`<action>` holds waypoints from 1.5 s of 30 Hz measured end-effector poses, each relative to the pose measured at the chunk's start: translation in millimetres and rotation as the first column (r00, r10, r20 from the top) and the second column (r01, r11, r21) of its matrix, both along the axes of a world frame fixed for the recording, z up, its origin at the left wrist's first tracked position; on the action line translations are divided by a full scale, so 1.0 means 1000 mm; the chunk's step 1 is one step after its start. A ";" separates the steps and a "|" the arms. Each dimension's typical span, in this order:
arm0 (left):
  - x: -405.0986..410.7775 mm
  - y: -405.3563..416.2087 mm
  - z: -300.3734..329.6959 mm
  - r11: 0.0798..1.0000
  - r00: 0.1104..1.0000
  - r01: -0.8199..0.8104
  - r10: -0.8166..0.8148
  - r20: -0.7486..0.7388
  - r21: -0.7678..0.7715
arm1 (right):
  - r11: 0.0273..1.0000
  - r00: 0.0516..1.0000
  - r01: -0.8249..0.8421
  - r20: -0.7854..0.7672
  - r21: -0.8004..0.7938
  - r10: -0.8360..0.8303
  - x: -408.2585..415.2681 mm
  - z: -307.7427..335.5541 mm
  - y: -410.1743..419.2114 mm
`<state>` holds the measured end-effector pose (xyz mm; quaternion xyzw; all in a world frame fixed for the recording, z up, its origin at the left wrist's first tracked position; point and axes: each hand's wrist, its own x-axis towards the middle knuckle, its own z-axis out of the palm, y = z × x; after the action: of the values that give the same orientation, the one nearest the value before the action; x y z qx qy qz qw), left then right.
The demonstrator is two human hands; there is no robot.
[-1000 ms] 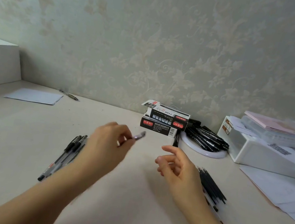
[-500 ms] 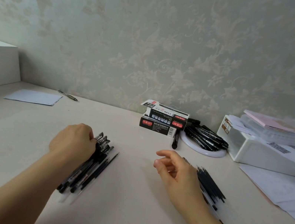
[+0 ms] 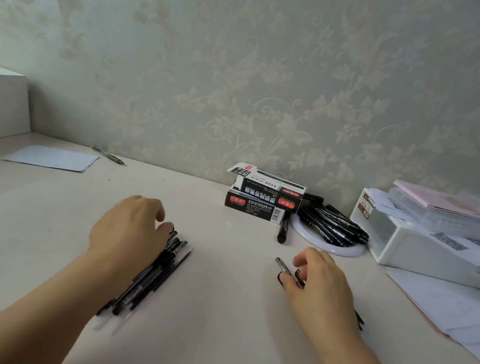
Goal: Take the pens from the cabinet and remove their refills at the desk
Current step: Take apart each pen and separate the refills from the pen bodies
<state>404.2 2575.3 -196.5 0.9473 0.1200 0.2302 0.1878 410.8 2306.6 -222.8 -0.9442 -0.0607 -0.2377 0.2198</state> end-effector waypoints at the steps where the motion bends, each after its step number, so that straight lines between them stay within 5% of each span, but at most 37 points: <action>1: -0.002 -0.007 0.000 0.999 0.998 0.048 -0.048 0.047 -0.012 | 0.999 0.999 0.025 -0.026 -0.036 -0.026 0.000 0.000 -0.002; 6: -0.015 -0.045 -0.007 0.956 0.953 0.290 -0.284 0.105 -0.043 | 0.981 0.995 0.037 -0.085 -0.191 -0.054 -0.002 -0.001 0.000; 14: -0.017 -0.063 -0.022 0.887 0.887 0.461 -0.461 0.015 -0.026 | 0.977 0.998 0.004 -0.063 -0.212 -0.018 -0.003 -0.002 0.006; 29: -0.010 -0.035 -0.021 0.896 0.891 0.436 -0.417 -0.178 0.086 | 0.976 0.993 -0.104 -0.072 -0.194 0.091 -0.005 -0.002 0.014; 36: -0.010 -0.042 -0.023 0.896 0.896 0.437 -0.427 -0.118 0.077 | 0.940 0.955 -0.169 -0.187 0.297 0.231 -0.006 -0.002 0.021; 41: -0.013 -0.062 -0.022 0.873 0.872 0.485 -0.477 0.110 -0.057 | 0.667 0.895 -0.096 -0.229 0.738 0.382 -0.004 0.000 0.030; 45: -0.016 -0.069 -0.019 0.857 0.858 0.511 -0.503 0.103 -0.070 | 0.458 0.848 -0.067 -0.191 0.886 0.494 -0.008 0.000 0.037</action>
<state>388.2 2506.0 -215.1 0.9253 -0.1307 0.2048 0.2911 402.7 2343.6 -222.9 -0.7129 -0.0459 0.0158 0.6996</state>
